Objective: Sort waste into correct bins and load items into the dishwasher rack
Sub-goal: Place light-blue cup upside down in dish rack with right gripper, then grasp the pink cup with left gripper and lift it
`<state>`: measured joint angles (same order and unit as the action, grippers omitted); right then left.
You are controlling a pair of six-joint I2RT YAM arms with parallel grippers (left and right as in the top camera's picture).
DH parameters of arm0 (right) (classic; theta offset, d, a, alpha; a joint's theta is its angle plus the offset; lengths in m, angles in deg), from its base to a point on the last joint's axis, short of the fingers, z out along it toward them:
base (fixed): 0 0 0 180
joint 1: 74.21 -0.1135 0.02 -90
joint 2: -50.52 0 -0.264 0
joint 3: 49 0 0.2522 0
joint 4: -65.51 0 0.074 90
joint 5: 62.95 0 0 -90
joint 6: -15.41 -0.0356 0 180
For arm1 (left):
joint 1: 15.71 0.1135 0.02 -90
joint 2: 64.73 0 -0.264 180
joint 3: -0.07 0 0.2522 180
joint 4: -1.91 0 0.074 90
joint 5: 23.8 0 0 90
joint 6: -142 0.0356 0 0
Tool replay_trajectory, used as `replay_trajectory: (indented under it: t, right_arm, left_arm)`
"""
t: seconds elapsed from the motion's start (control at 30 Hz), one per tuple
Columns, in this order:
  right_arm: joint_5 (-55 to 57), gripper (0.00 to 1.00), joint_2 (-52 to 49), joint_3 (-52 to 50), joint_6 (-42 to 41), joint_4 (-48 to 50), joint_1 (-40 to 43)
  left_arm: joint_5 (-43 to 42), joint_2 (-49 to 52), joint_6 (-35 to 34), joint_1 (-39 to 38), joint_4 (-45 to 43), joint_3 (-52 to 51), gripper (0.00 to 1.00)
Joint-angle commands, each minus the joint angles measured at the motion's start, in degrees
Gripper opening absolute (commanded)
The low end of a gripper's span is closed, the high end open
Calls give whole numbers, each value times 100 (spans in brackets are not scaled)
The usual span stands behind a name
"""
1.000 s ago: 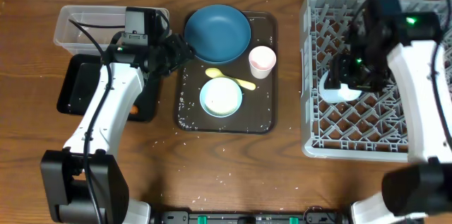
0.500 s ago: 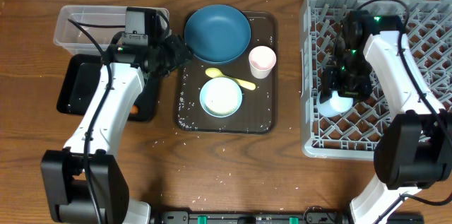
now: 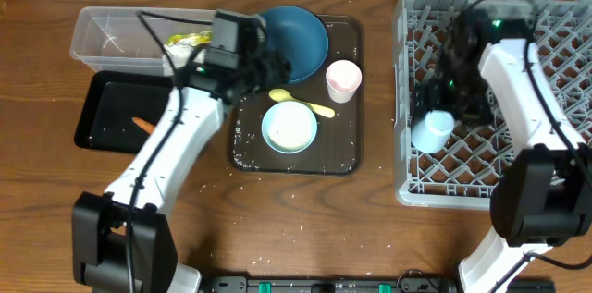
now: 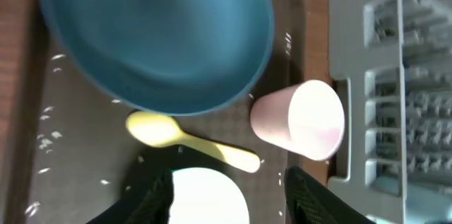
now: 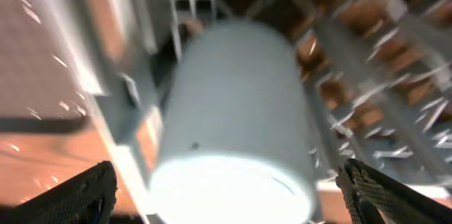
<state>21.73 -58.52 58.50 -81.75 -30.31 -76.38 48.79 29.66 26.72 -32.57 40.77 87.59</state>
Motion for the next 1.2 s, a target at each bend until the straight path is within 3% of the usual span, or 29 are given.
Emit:
replay_trajectory:
  t: [0.0,0.27,0.63,0.97,1.17]
  right_arm:
    - [-7,99,39,809,-4,-197,129]
    - [-11,99,42,1797,39,-376,140]
    - [-7,99,39,1799,105,-404,140]
    - [-7,98,39,1799,107,-367,136]
    - [-7,97,39,1799,107,-367,136]
  left_arm:
    - [758,17,177,-411,-140,50,57]
    - [1104,590,256,-994,-992,50,70]
    - [1104,1421,225,-1237,-1539,50,70]
    - [1040,1731,186,-1353,-1539,50,48]
    - [1038,1731,131,-1436,-1668,50,23]
